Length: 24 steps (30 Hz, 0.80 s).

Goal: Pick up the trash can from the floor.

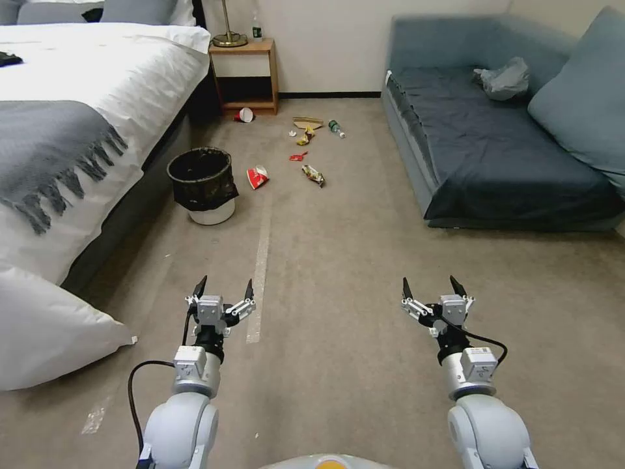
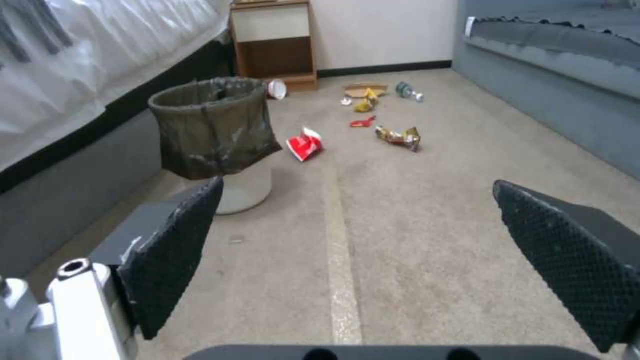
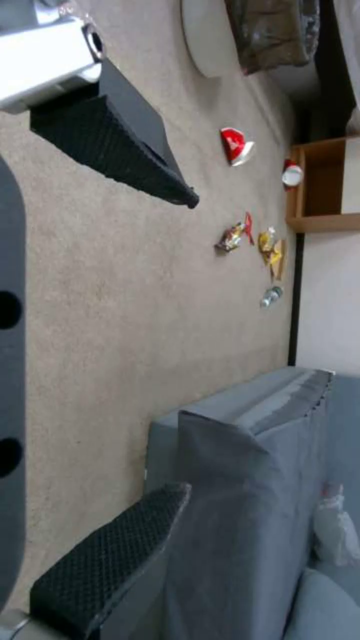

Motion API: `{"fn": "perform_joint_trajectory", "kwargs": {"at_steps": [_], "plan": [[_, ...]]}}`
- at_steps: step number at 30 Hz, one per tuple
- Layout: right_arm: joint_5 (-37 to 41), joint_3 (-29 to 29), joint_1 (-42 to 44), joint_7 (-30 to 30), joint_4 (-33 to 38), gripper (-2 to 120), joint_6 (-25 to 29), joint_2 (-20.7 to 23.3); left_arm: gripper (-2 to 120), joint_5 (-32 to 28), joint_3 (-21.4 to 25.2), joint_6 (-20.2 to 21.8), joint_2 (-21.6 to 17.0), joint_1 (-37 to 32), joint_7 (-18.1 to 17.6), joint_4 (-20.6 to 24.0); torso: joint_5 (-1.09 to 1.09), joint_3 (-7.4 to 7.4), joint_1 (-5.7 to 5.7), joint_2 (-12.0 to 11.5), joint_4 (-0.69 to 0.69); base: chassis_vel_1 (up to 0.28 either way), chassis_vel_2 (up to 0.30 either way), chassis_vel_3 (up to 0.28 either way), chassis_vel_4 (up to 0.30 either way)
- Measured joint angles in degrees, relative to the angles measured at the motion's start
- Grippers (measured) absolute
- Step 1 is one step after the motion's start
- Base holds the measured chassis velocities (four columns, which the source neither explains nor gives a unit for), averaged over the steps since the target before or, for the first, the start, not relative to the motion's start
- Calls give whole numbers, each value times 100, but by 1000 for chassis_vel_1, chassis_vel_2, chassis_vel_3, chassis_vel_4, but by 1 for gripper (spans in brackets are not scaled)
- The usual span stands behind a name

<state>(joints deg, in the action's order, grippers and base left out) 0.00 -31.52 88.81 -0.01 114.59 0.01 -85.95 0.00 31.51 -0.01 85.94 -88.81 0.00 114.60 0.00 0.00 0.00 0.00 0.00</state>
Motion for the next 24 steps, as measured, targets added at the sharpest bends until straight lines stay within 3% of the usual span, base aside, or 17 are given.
{"fn": "perform_joint_trajectory", "kwargs": {"at_steps": [24], "plan": [[0,0,0,0,0,100,0,0,100,0,0,0,0,0,0,0,0,0,0,0,0,0,0,0,0]]}}
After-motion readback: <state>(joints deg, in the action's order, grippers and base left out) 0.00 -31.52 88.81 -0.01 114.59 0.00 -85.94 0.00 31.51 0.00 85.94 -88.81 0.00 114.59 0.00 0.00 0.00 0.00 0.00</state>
